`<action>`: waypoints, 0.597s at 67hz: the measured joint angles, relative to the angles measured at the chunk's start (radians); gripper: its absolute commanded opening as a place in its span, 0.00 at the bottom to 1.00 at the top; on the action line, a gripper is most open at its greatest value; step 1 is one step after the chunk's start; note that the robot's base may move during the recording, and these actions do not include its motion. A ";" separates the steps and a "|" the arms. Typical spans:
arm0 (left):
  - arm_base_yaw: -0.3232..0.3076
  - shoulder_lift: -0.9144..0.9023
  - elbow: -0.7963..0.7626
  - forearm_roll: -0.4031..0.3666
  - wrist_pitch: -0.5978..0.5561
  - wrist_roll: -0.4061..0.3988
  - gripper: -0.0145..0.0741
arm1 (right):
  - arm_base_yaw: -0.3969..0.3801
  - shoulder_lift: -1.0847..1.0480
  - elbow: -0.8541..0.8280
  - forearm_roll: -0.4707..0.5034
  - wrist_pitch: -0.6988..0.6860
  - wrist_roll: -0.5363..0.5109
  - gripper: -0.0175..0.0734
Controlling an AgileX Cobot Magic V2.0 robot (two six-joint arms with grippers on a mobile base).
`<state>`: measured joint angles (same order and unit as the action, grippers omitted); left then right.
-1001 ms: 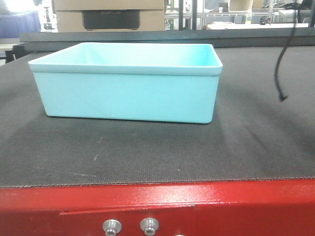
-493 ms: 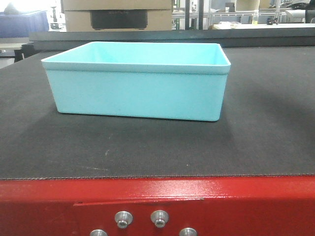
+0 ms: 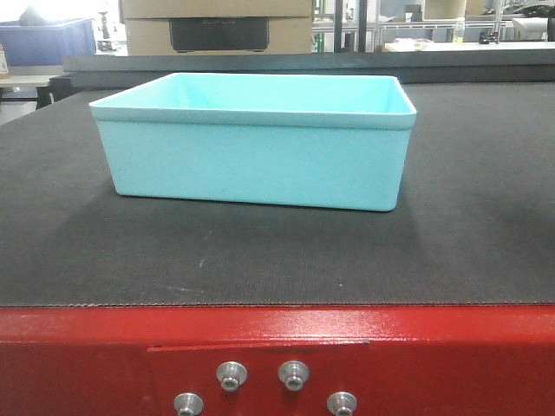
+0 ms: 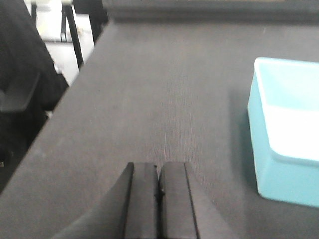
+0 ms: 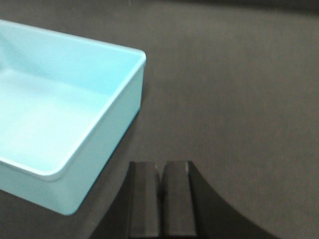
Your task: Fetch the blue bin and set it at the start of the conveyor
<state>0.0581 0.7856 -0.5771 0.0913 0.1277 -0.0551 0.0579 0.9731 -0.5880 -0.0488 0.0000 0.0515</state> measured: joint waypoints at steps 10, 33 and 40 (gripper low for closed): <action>0.000 -0.086 0.013 0.000 -0.023 0.002 0.04 | 0.000 -0.110 0.067 -0.012 -0.072 0.000 0.02; 0.000 -0.142 0.013 0.000 -0.035 0.002 0.04 | 0.000 -0.153 0.073 -0.012 -0.095 -0.001 0.01; 0.000 -0.142 0.013 0.000 -0.041 0.002 0.04 | 0.000 -0.153 0.073 -0.012 -0.095 -0.001 0.01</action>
<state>0.0581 0.6434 -0.5640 0.0913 0.0862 -0.0532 0.0579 0.8201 -0.5153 -0.0608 -0.0947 0.0501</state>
